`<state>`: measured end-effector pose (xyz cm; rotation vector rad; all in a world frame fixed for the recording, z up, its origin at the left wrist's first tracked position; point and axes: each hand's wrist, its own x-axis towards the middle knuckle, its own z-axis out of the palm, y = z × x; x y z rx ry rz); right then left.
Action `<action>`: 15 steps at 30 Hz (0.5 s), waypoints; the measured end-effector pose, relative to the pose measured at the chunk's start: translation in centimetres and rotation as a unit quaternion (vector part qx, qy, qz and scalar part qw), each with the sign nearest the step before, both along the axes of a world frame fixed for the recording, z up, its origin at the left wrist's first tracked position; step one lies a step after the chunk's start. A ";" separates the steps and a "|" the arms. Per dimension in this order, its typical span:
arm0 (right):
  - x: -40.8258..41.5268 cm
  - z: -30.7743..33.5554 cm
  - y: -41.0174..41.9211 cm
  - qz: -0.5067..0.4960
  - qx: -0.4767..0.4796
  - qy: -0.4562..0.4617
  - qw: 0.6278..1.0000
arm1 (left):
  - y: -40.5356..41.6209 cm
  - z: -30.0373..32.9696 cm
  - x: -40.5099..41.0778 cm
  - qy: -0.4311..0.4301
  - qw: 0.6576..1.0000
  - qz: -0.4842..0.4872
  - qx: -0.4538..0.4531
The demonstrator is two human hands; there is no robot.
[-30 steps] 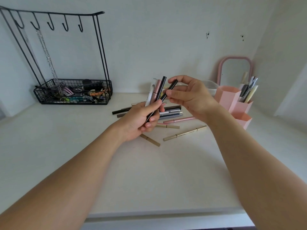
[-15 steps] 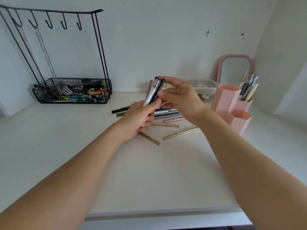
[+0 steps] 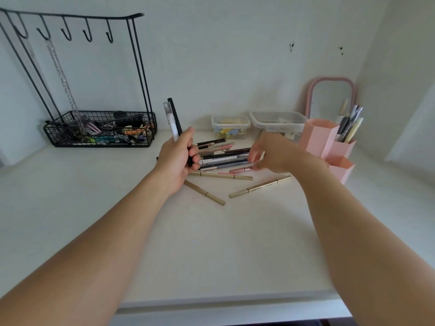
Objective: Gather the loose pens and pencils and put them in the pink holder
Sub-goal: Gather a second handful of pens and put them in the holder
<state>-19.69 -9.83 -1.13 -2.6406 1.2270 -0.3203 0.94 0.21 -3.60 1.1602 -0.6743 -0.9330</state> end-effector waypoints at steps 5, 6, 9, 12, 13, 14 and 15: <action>0.1 -0.6 -0.5 -0.006 -0.018 0.034 0.999 | -0.3 -0.2 0.0 0.010 1.000 0.000 -0.003; 0.1 -0.7 -0.6 -0.008 -0.017 0.033 0.999 | -0.3 -0.2 0.0 0.009 1.000 -0.004 -0.002; 0.1 -0.6 -0.6 -0.007 -0.008 -0.002 1.000 | -0.1 -0.2 -0.1 -0.015 1.000 -0.022 0.009; 0.3 0.1 -0.3 -0.012 0.011 -0.093 0.996 | 0.1 -0.2 -0.3 -0.048 0.998 -0.044 0.014; 0.6 0.4 0.0 -0.010 0.019 -0.126 0.992 | 0.2 -0.2 -0.3 -0.055 0.997 -0.047 0.014; 0.8 0.6 0.3 -0.004 0.036 -0.164 0.986 | 0.2 -0.2 -0.4 -0.059 0.997 -0.051 0.012; 1.0 0.7 0.6 0.004 0.069 -0.212 0.975 | 0.3 -0.1 -0.5 -0.060 0.997 -0.055 0.009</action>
